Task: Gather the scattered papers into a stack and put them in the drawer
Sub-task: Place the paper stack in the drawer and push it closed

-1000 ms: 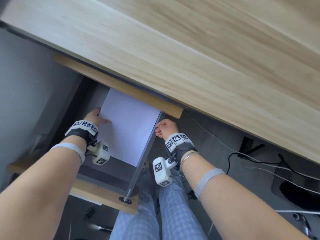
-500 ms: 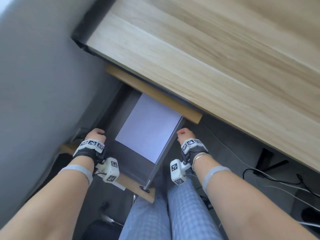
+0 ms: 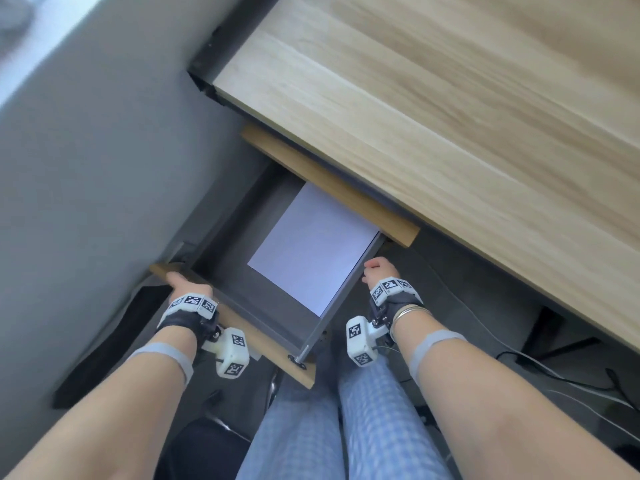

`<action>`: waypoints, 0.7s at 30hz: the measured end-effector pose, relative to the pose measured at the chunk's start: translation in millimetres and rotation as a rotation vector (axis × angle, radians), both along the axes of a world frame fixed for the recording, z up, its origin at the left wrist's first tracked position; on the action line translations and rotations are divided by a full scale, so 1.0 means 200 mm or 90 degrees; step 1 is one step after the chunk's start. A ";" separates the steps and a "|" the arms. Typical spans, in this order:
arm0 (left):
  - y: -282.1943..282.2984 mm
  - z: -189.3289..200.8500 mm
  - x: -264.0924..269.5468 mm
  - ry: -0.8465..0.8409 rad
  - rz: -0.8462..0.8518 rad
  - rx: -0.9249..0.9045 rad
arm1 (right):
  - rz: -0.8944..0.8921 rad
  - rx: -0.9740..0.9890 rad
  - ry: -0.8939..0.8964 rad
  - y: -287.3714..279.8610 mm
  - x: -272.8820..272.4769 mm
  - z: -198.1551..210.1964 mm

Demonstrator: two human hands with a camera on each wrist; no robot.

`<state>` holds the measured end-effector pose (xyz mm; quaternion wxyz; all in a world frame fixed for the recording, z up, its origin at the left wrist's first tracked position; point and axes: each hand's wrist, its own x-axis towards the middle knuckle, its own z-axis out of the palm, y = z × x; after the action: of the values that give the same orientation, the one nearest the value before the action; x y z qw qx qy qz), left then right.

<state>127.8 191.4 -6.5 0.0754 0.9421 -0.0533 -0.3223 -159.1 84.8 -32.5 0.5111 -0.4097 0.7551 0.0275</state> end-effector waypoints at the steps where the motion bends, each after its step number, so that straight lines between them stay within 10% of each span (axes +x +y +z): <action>1: -0.01 0.01 0.01 -0.002 -0.004 -0.002 | -0.014 -0.006 0.003 0.00 0.00 -0.01; 10: -0.13 0.01 -0.12 0.045 -0.036 -0.109 | -0.053 -0.020 -0.005 -0.05 -0.09 -0.07; 21: -0.43 -0.04 -0.34 0.100 -0.617 0.060 | -0.132 -0.059 0.019 -0.06 -0.28 -0.14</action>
<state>60.3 105.7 -14.8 -0.1221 0.7842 -0.4651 -0.3921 -214.7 73.5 -61.2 0.4802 -0.3524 0.8014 -0.0545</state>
